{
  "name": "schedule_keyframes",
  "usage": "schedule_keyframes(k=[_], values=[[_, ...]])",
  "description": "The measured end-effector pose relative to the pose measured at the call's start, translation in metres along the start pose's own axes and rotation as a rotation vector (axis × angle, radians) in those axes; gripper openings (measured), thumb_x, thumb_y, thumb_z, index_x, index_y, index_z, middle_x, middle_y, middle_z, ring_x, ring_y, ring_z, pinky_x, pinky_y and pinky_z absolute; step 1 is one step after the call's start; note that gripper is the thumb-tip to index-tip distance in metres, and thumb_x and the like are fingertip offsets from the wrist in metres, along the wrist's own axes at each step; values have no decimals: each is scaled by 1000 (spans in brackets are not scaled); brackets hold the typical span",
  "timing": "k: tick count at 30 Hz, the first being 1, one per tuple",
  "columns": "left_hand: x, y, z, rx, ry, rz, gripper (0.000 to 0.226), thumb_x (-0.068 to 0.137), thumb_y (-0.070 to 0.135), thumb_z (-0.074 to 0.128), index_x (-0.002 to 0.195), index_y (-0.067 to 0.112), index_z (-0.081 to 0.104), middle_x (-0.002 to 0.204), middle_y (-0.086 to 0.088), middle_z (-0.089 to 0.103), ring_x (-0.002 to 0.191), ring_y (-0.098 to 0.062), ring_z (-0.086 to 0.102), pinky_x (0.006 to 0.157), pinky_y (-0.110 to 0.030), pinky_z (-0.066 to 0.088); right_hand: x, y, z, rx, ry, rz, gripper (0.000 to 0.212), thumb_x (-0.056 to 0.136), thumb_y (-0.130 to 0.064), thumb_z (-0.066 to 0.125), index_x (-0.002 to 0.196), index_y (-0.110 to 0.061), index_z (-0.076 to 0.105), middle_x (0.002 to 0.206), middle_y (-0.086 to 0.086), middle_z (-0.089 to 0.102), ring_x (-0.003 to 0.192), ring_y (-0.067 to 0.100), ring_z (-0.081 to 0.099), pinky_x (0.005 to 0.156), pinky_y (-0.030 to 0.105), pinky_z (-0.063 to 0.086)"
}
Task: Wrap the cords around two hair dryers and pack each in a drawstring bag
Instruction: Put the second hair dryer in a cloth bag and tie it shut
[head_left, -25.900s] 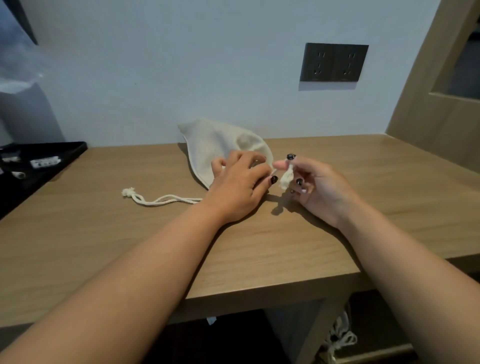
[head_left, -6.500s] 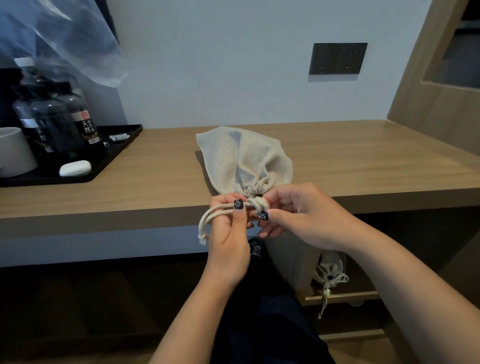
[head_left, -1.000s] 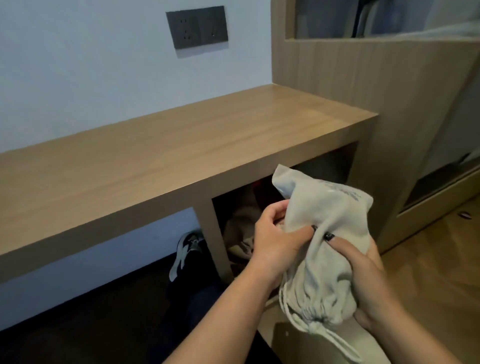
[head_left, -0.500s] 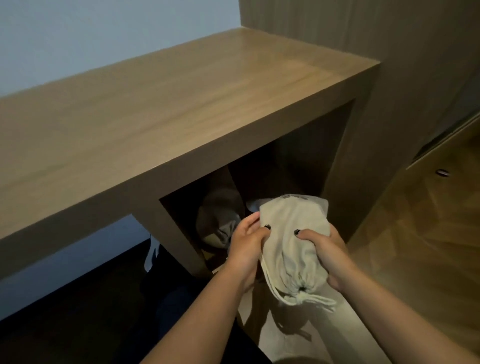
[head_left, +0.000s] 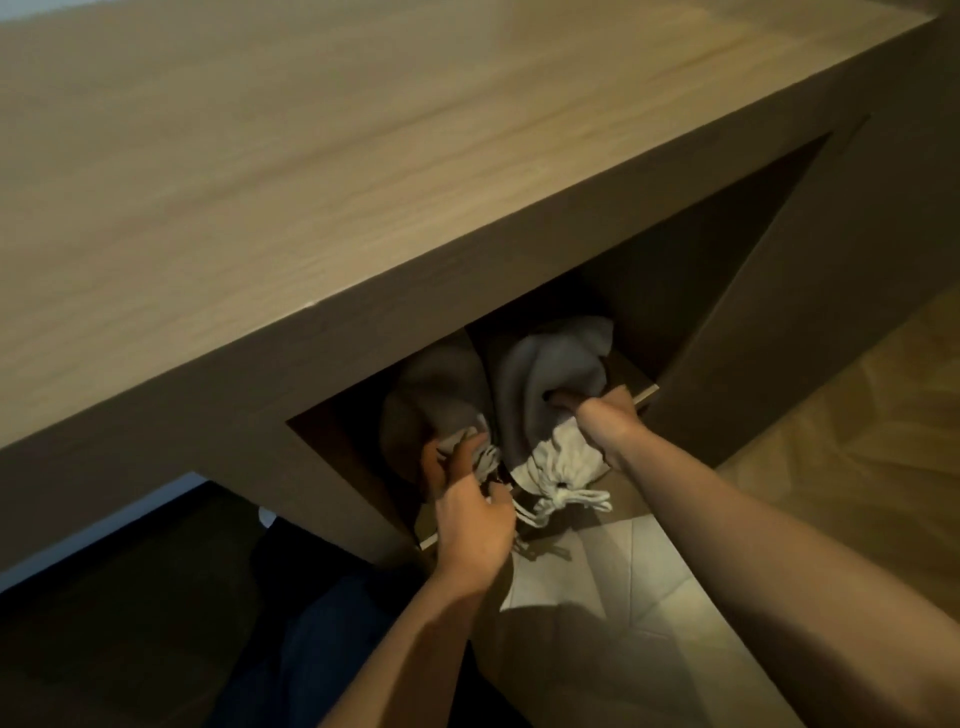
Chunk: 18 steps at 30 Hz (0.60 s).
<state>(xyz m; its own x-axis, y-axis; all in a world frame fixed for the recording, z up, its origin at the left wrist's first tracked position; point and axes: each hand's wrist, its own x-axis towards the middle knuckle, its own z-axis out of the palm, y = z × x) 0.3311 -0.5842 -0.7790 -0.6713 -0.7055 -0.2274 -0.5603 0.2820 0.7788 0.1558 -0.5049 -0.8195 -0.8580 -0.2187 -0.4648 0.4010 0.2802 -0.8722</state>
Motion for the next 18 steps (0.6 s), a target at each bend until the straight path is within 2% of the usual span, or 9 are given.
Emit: schedule_keyframes(k=[1,3,6,8,9,12,14,16,18], values=[[-2,-1,3,-10,-1,21,56,89,2,58,138,26,48,155,-6,15,134,-16,37,97,3,18,5,0,4,3,-2,-30,79,62,-29,88,130,-10,53,107,5,65,87,21,63,66,29,55],[-5,-4,7,-14,-10,45,62,89,2,59,142,31,45,157,-3,1,132,-7,30,92,9,11,13,-5,11,-26,-1,-87,88,55,-35,90,133,-17,52,118,1,64,105,22,62,87,39,55],[-4,-15,10,62,22,112,66,92,10,58,146,39,35,157,-1,-5,123,-5,29,104,-10,22,29,-15,18,-174,-21,-210,103,50,-45,88,139,-19,44,135,5,54,124,23,52,104,44,45],[-3,-21,8,141,-21,73,60,95,15,54,147,38,33,157,-4,4,129,-16,40,109,-26,33,33,-28,20,-255,-58,-256,100,62,-35,89,145,-16,37,143,9,48,132,25,46,108,43,40],[-1,-26,8,180,-50,40,57,96,17,52,146,38,32,157,-5,10,133,-19,39,110,-30,32,34,-32,19,-317,-69,-274,94,68,-31,86,146,-16,36,145,10,47,133,27,45,109,43,39],[3,-39,11,305,-2,66,64,94,22,53,146,47,26,157,-1,13,143,-23,25,118,-42,16,24,-35,13,-515,-23,-400,85,77,-31,80,146,-12,35,147,14,43,135,32,40,111,46,34],[8,-43,14,360,-1,64,64,93,26,53,146,49,24,157,0,15,144,-27,22,118,-52,14,6,-27,11,-595,-11,-467,91,75,-31,80,149,-18,28,153,15,30,140,36,29,112,52,31],[9,-43,15,381,-41,38,63,94,29,50,145,52,21,157,1,12,144,-26,20,118,-50,15,-10,-15,12,-706,-61,-404,97,76,-29,78,151,-33,17,160,10,8,145,36,13,113,54,30],[9,-46,18,400,-47,26,64,93,31,50,145,53,19,156,3,8,144,-24,18,116,-48,16,-20,-5,14,-855,-155,-318,93,82,-20,72,150,-44,13,160,0,-16,148,34,-4,115,49,30]])
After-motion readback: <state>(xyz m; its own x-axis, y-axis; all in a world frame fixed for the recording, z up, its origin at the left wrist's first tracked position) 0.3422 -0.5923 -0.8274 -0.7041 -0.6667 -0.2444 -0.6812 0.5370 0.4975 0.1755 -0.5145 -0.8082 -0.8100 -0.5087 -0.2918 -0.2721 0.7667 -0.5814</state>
